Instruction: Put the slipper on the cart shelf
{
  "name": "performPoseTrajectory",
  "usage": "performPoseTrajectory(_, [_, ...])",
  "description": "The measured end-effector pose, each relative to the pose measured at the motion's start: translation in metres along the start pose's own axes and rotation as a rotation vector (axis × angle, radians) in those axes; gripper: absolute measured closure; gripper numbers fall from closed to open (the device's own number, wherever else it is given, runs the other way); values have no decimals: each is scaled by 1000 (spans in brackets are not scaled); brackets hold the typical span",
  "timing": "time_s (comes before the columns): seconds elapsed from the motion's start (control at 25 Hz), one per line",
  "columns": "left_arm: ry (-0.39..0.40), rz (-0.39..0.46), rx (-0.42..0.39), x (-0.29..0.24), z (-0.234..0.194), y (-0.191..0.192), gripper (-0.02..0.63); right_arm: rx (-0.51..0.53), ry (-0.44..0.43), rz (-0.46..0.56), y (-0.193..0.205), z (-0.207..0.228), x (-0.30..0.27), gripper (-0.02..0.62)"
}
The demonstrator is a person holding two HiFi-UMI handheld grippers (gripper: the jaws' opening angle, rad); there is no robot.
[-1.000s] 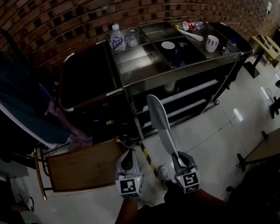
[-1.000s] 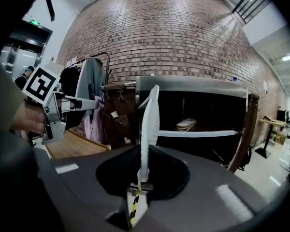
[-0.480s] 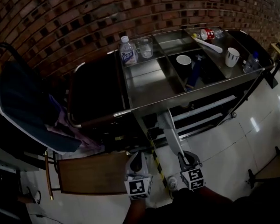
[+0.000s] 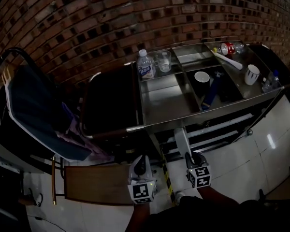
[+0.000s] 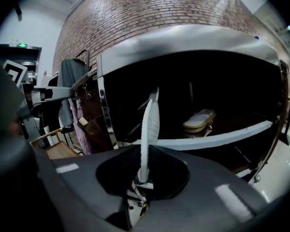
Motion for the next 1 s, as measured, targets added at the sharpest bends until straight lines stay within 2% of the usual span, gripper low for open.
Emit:
performPoseTrajectory(0.16, [-13, 32, 0, -6, -1, -10, 591, -32, -14, -12, -4, 3, -14, 557])
performPoseTrajectory(0.32, [-19, 23, -15, -7, -1, -7, 591, -62, -26, -13, -8, 6, -31, 556])
performPoseTrajectory(0.44, [-19, 37, 9, -7, 5, -11, 591, -71, -34, -7, -12, 6, -40, 556])
performPoseTrajectory(0.6, [-30, 11, -27, -1, -1, -1, 591, -93, -42, 11, -17, 6, -54, 556])
performPoseTrajectory(1.0, [-57, -7, -28, 4, -2, 4, 591, -158, -45, 0, -23, 12, -84, 555])
Point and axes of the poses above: the fingertips, and each gripper's own axes: x backward along the fingers, z to its right, y out of its underside, the point moved 2 cm from there along x, backward along the fingers, and after that the axes turned 7 degrees about z, right-handed, at the moved point
